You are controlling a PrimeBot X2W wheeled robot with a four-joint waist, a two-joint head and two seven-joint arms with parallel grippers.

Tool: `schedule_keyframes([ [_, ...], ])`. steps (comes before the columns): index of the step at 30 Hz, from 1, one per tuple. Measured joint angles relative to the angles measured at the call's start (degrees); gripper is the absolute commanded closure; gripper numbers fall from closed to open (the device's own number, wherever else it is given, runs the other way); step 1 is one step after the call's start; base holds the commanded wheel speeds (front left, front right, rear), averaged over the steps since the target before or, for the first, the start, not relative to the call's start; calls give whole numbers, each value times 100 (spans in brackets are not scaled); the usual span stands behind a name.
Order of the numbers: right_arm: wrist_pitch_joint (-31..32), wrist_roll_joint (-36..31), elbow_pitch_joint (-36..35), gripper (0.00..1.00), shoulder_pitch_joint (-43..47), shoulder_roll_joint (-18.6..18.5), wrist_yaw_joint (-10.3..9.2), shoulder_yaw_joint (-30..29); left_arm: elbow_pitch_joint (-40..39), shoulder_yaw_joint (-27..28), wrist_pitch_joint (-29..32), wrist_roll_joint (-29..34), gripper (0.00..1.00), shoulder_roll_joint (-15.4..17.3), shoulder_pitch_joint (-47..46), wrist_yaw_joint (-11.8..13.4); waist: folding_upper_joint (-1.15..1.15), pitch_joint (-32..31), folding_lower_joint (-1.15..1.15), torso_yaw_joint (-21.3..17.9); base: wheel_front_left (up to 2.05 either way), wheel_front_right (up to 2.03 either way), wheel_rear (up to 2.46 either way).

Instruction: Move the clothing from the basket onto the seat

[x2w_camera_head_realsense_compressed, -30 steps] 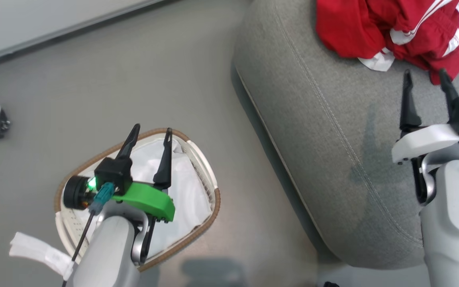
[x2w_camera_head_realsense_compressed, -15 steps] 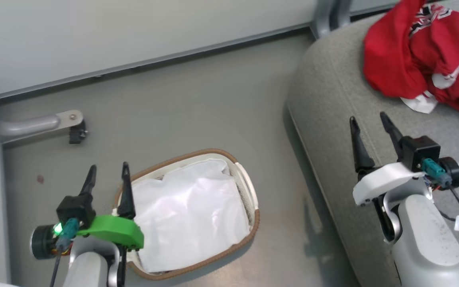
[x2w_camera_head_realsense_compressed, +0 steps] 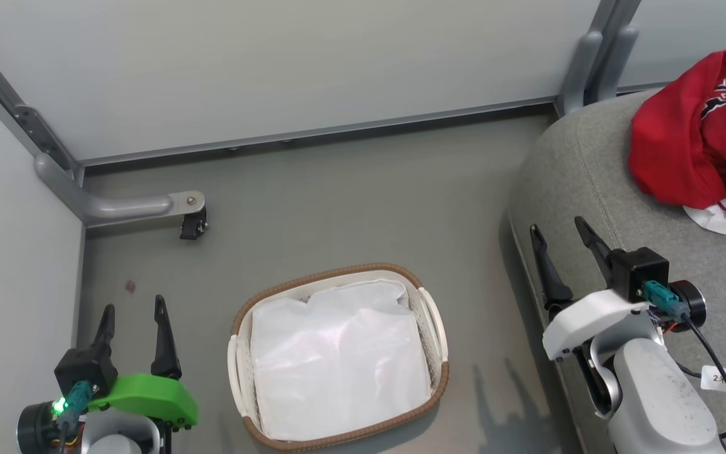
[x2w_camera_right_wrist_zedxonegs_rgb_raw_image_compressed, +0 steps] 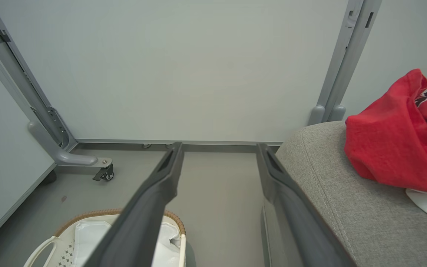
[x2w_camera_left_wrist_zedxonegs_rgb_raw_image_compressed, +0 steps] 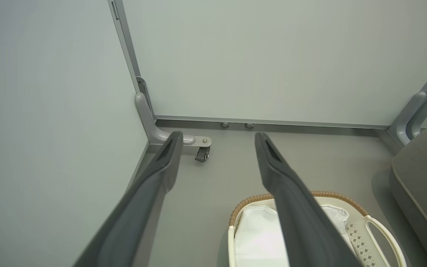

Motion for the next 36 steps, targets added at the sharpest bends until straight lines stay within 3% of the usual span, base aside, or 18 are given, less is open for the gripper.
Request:
schedule_keyframes([
  [9, 0, 66, 40, 0, 342, -2, 0, 27, -145, 53, 0, 2, 0, -1, 388, -234, 0, -303, 0, 21, 0, 0, 0],
  [21, 0, 155, 19, 0, 748, -2, 0, -9, -101, 47, 0, -148, 0, -3, 761, -300, 0, -685, 0, 13, 0, 0, 0],
  [22, -1, 154, 22, 100, 768, 2, 0, -8, -81, 44, 0, -176, 100, -5, 788, -301, 0, -698, 0, 10, 0, 0, 0],
  [28, 63, 229, 271, 100, 994, 51, 0, -19, 190, 45, 58, -227, 100, -54, 842, -301, 0, -702, 0, 9, 0, 0, 0],
  [36, 307, 1117, 145, 100, 1007, 49, 0, -131, 90, 82, 304, -1107, 100, -54, 837, -301, 0, -703, 0, 9, 0, 0, 0],
])
